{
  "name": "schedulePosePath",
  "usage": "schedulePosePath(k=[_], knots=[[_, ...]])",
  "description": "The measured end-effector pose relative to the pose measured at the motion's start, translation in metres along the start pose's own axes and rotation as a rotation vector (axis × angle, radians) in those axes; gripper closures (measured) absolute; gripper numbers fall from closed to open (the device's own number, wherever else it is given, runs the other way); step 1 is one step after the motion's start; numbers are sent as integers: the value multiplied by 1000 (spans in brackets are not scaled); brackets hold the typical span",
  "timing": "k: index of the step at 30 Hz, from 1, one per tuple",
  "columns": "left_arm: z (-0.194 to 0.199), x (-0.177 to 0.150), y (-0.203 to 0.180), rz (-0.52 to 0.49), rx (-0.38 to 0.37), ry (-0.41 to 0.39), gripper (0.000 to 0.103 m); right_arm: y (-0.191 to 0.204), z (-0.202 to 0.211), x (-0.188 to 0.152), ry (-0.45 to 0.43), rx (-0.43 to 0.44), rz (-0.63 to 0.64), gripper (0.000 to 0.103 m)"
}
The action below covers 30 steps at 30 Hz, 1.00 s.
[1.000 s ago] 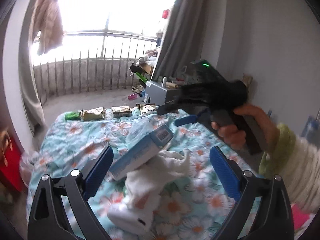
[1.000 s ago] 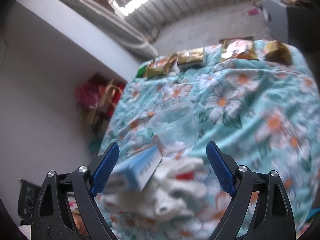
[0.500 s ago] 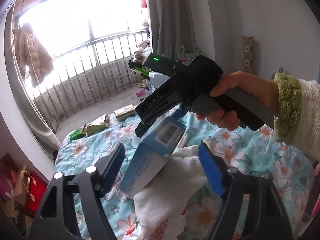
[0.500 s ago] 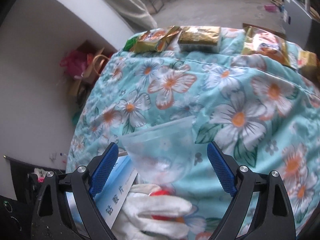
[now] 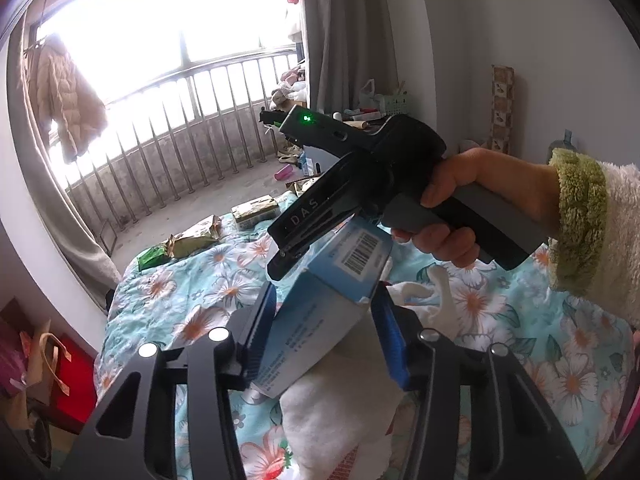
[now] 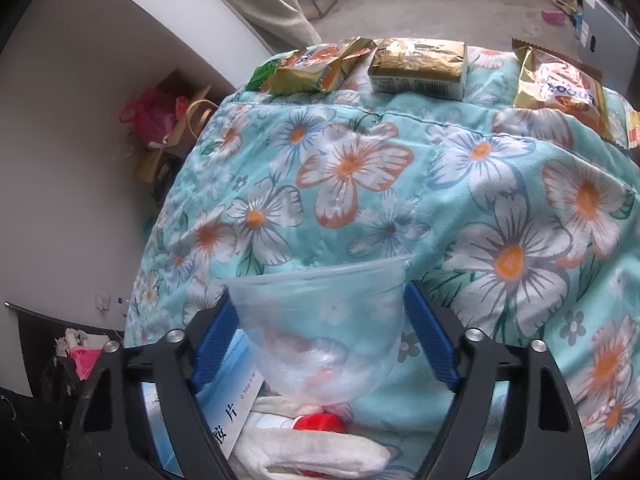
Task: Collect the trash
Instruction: 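Grasp the blue-white tissue box with the left tool while the right tool grasps the clear plastic cup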
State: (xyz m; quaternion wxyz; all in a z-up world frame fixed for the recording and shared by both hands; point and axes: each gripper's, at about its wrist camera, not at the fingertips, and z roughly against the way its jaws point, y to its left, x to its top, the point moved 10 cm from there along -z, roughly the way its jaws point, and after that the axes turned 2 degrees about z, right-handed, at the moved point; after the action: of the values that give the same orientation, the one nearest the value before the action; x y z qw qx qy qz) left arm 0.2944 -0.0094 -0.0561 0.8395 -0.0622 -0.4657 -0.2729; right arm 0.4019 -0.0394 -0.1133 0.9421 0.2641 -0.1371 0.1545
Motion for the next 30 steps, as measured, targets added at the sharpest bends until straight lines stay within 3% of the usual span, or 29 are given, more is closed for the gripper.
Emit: schedulePosePath(k=[4,10,21,30], knots=[[0,3,2,-31,25,-6,63,-3,10,3,-49,7,-31,33],[9,10,18,38,14,-35,66,-5,28,7,-128,60,-91,34],[40,21,49,240,-49,-90,67,-3,74,13,-275,114,-147,34],[81,38,82,438,-99,-180,68,1,130,-5,-393,131,-187,34]])
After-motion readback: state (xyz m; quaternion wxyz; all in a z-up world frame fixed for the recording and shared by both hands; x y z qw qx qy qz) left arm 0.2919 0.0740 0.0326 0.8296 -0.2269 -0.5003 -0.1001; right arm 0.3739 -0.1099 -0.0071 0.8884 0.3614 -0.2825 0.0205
